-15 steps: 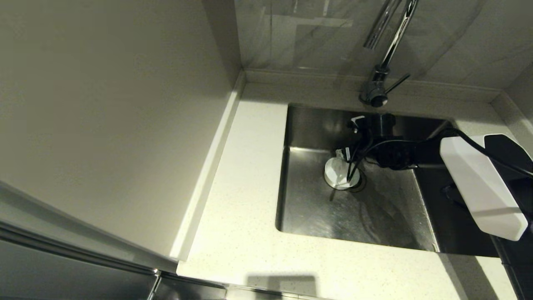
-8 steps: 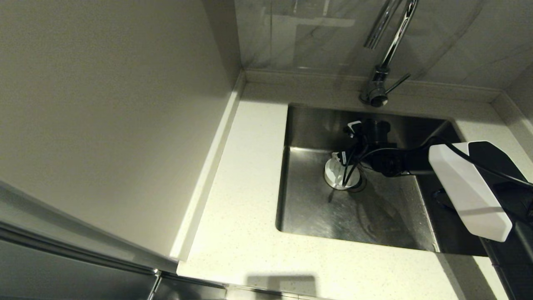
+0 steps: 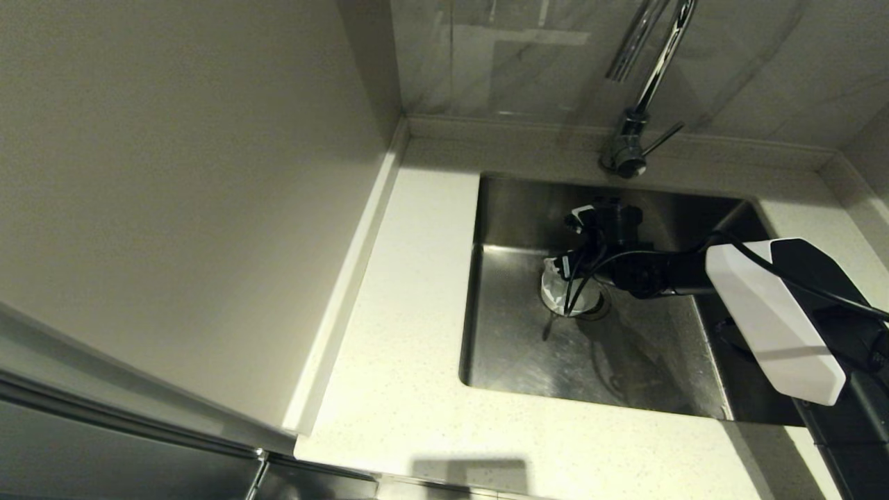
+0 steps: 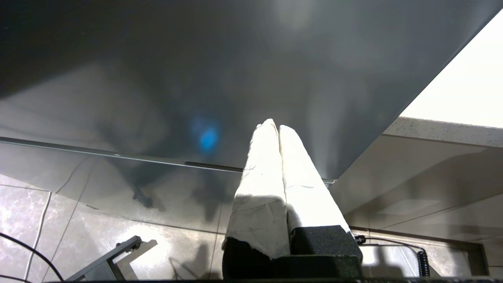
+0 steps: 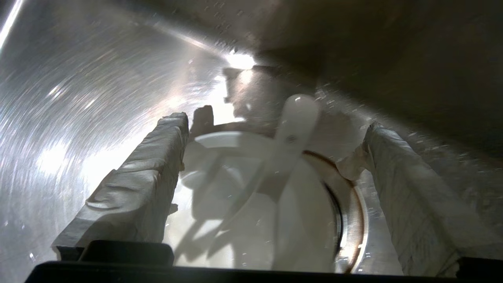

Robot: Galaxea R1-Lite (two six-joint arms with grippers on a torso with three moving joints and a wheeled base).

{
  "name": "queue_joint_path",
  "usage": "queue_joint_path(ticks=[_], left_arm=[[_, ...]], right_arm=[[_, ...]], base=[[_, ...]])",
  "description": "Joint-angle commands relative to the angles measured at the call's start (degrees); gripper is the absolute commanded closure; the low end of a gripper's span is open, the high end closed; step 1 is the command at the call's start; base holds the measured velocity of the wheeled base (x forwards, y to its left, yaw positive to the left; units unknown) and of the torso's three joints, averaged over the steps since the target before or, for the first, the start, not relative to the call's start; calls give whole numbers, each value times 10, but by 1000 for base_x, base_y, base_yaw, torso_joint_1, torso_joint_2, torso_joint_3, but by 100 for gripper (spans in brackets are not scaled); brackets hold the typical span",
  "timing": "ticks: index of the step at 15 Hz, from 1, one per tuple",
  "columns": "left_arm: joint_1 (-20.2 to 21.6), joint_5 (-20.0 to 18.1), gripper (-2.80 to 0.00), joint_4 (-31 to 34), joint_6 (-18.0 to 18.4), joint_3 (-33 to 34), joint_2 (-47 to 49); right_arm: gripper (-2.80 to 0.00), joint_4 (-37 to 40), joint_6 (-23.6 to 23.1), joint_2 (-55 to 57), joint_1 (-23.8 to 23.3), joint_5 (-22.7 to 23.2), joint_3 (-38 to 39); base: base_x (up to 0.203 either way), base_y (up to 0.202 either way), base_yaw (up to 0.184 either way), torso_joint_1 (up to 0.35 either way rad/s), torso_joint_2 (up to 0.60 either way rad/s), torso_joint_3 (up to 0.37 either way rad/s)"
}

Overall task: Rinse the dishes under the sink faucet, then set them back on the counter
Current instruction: Put a bowl back to the table from the sink

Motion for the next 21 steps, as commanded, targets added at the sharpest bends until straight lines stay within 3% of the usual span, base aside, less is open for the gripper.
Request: queue_joint_path(ticks=[1,9,12,21], left_arm=[[0,0,0,0,0,0,-2],[0,0,0,0,0,0,-2],[0,0,0,0,0,0,-2],[0,0,0,0,0,0,-2]], right_arm=[[-280,-1,-1,5,3,1,0],[-280,-2,-8,21,-12,0,1],[-280,-14,-31,21,-26,-20,1],[-280,-30,-26,26,-36,-21,1]], base=[[0,0,0,0,0,0],[0,0,0,0,0,0],[0,0,0,0,0,0],[0,0,0,0,0,0]])
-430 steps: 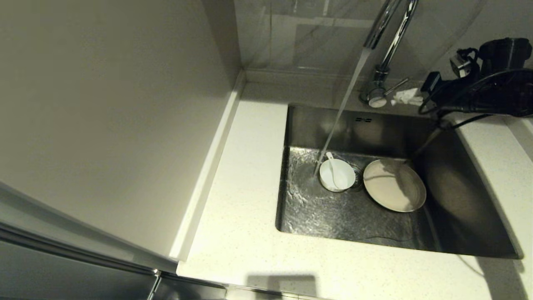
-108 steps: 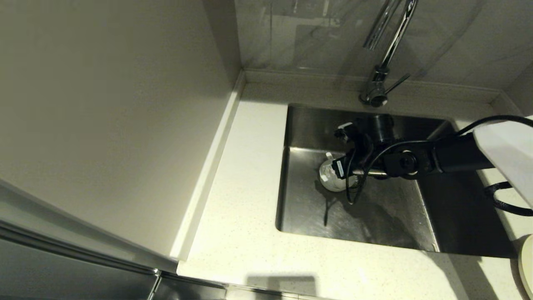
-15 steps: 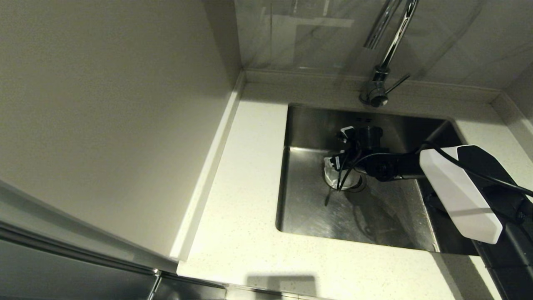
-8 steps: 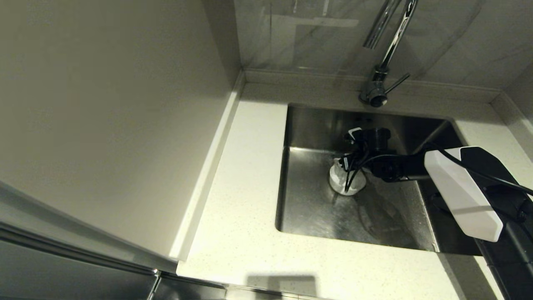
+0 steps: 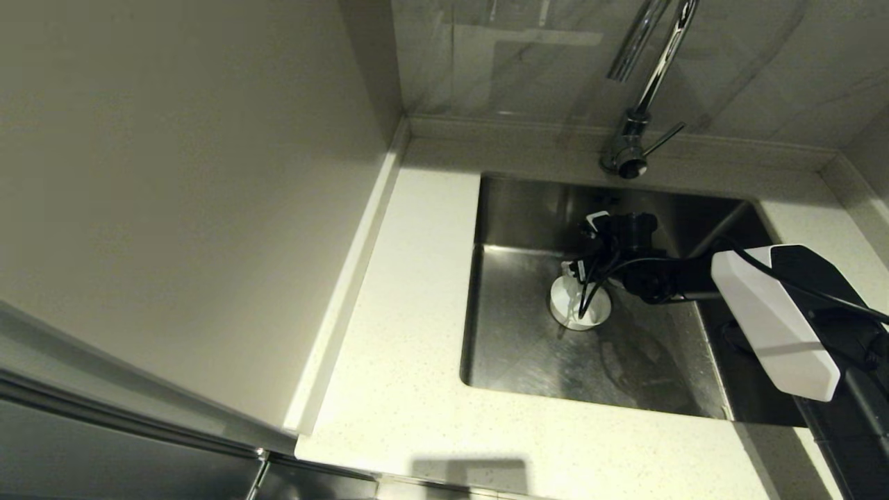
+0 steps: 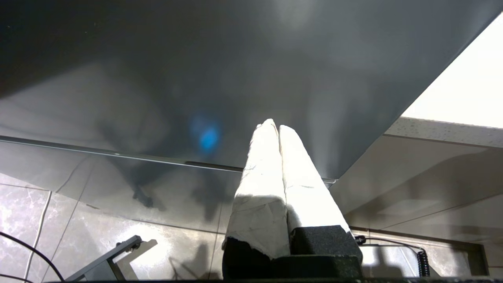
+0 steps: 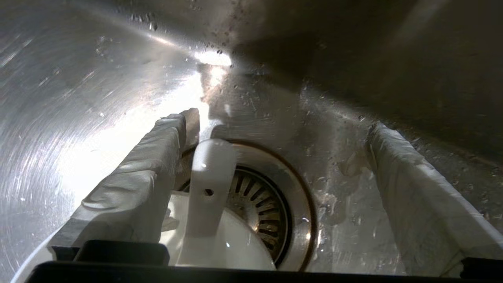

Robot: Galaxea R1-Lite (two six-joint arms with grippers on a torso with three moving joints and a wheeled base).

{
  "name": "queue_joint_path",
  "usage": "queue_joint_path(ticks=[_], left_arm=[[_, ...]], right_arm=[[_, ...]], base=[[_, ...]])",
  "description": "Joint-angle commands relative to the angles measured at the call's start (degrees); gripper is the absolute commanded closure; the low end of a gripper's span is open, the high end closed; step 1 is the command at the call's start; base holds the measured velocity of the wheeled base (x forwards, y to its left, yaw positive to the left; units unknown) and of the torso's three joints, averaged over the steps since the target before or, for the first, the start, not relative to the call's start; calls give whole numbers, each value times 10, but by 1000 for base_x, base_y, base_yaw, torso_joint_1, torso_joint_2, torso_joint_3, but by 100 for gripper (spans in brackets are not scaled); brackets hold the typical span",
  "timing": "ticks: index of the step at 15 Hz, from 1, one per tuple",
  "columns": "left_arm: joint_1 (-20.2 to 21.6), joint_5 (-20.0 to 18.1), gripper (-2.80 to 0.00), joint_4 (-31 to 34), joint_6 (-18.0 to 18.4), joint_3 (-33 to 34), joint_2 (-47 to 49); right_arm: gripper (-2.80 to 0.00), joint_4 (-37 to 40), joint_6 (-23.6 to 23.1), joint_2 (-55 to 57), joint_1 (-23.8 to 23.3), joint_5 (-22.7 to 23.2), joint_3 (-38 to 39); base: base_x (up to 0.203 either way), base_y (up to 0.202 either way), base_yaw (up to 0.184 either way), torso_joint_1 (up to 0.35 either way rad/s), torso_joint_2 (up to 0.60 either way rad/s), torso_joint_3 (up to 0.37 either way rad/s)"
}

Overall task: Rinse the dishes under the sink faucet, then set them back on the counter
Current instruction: Put a bowl back to the table from the sink

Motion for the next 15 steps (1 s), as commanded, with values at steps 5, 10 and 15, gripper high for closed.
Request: queue_joint_path(ticks=[5,10,15], left_arm=[[0,0,0,0,0,0,-2],[0,0,0,0,0,0,-2],[0,0,0,0,0,0,-2]], right_arm=[[0,2,0,8,1,6,0],[0,1,0,7,1,13,0],[0,-2,-1,-6,1,11,-1]], base=[[0,0,0,0,0,0],[0,0,0,0,0,0],[0,0,0,0,0,0]])
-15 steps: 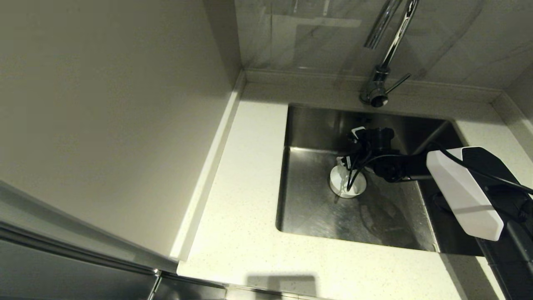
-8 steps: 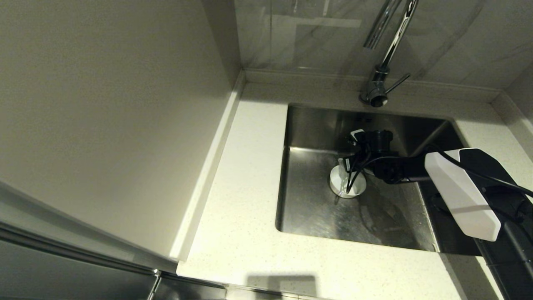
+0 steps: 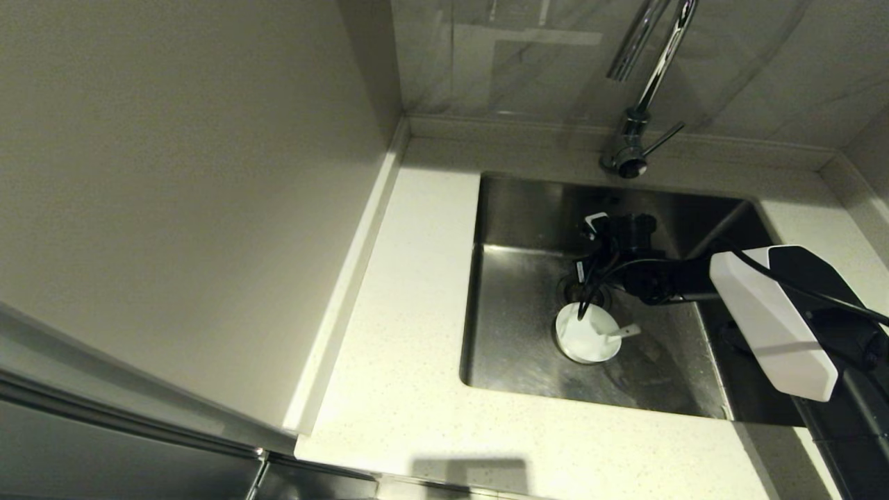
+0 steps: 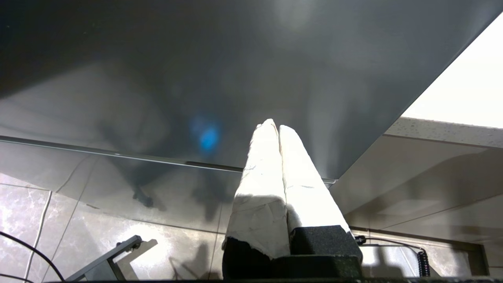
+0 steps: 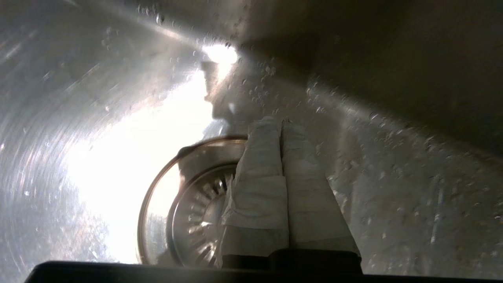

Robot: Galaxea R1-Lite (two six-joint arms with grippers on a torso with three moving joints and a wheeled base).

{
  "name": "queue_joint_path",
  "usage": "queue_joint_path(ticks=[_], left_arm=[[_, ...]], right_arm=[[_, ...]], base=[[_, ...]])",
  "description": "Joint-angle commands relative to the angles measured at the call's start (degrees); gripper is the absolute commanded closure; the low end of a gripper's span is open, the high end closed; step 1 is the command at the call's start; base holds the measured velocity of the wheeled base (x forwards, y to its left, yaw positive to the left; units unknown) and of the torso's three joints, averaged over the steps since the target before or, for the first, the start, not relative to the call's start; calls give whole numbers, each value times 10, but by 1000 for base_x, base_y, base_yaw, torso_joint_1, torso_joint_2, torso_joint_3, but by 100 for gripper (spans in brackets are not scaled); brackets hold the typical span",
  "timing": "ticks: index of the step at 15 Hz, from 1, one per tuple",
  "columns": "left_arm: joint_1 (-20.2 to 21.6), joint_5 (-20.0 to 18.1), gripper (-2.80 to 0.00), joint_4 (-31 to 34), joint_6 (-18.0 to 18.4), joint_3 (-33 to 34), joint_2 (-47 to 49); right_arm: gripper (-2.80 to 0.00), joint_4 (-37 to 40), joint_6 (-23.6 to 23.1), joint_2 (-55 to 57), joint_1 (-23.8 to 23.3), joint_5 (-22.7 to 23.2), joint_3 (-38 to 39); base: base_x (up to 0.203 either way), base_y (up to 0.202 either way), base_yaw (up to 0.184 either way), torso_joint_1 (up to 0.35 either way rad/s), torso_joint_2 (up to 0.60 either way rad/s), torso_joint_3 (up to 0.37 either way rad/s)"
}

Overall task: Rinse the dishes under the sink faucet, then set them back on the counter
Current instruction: Put a bowl back to the table from the sink

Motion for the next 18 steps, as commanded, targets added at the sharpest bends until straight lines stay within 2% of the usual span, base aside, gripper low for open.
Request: queue_joint_path(ticks=[1,5,7,9,11,14,17,18], left_arm=[[0,0,0,0,0,0,-2],[0,0,0,0,0,0,-2],[0,0,0,0,0,0,-2],[0,0,0,0,0,0,-2],[0,0,0,0,0,0,-2],[0,0,0,0,0,0,-2],[0,0,0,0,0,0,-3],[0,0,0,0,0,0,-2]], right_arm=[[0,-1,-1,-14,0,-1,0],[0,-1,-1,-42,-1,-5,0],[0,2,-1,-57,-5,-24,1],[0,24,-26,-86,-24,-31,18],[0,95,-83,-129,-47,-24,66],[0,240,-96,-185,-65,12,90],[0,275,-99,-238,-70,34,139],[-280,276,-100,-247,-70,35,154]], base=[[0,0,0,0,0,0],[0,0,0,0,0,0],[0,0,0,0,0,0],[0,0,0,0,0,0],[0,0,0,0,0,0],[0,0,0,0,0,0],[0,0,0,0,0,0],[0,0,0,0,0,0]])
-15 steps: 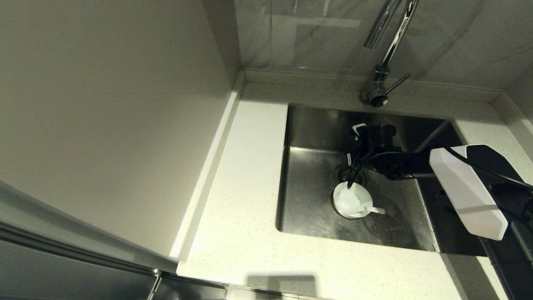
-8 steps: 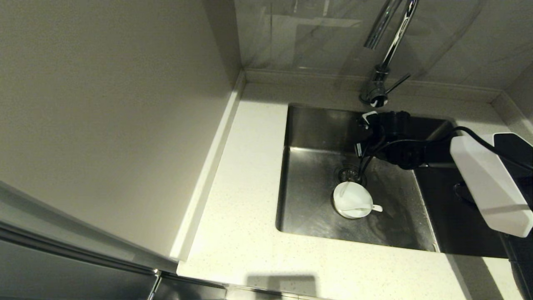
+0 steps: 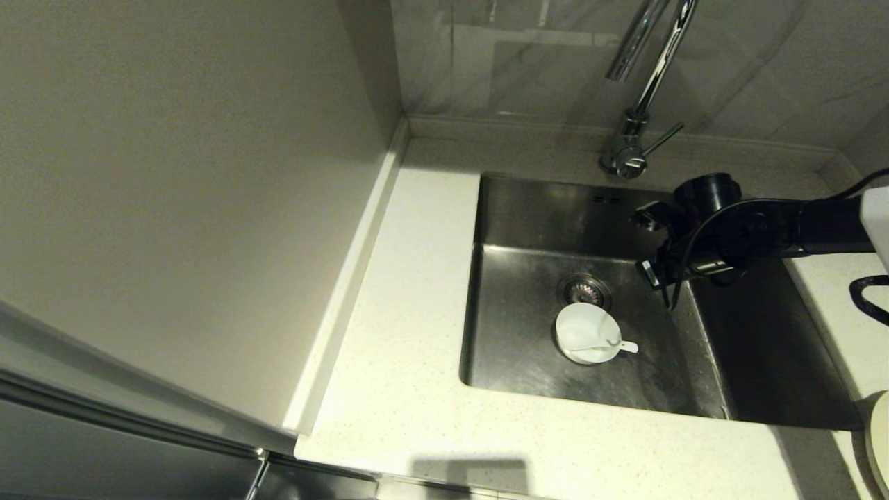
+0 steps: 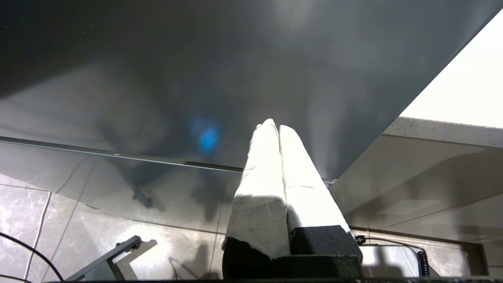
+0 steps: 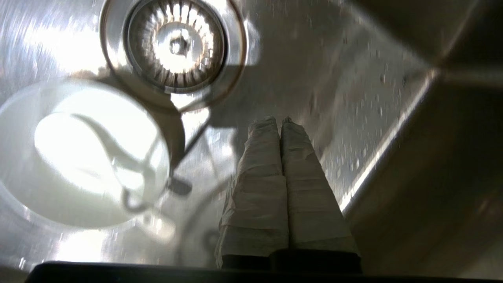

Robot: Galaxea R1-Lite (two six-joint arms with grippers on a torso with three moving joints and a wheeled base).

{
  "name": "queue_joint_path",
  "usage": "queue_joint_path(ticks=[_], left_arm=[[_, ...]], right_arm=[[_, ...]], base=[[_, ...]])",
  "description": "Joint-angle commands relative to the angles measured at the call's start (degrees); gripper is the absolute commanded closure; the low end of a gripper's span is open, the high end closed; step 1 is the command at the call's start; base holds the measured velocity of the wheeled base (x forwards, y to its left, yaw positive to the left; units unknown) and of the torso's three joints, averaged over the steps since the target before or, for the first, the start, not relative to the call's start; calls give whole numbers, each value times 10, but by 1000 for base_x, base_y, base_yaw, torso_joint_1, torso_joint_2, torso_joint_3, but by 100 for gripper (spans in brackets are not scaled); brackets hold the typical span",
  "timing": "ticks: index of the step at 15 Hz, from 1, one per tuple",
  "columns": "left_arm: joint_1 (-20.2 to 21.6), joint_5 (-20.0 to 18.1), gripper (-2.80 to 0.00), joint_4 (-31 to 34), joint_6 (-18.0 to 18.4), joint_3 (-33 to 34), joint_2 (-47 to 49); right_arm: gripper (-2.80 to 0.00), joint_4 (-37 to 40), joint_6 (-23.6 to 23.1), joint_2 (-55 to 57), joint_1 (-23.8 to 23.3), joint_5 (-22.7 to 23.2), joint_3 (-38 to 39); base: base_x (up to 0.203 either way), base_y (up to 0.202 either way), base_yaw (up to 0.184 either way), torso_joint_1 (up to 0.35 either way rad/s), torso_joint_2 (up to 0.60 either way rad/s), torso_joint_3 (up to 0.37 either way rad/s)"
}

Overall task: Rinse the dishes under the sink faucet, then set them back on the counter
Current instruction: Put a bowl back to the table from the sink

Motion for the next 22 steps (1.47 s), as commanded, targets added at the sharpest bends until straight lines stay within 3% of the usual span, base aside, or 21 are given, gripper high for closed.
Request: queue_joint_path(ticks=[1,7,12,18,22], left_arm=[[0,0,0,0,0,0,-2],[0,0,0,0,0,0,-2],[0,0,0,0,0,0,-2],[0,0,0,0,0,0,-2],[0,0,0,0,0,0,-2]], right_arm=[[-280,2,-2,-36,0,1,25],[-280,4,-2,-23,0,3,32],[-280,-7,-48,-16,0,31,86],[-280,-172,-79,3,11,56,166],[-280,-215,-112,5,20,87,189]], base=[[0,0,0,0,0,0],[0,0,0,0,0,0],[0,0,0,0,0,0],[0,0,0,0,0,0],[0,0,0,0,0,0]])
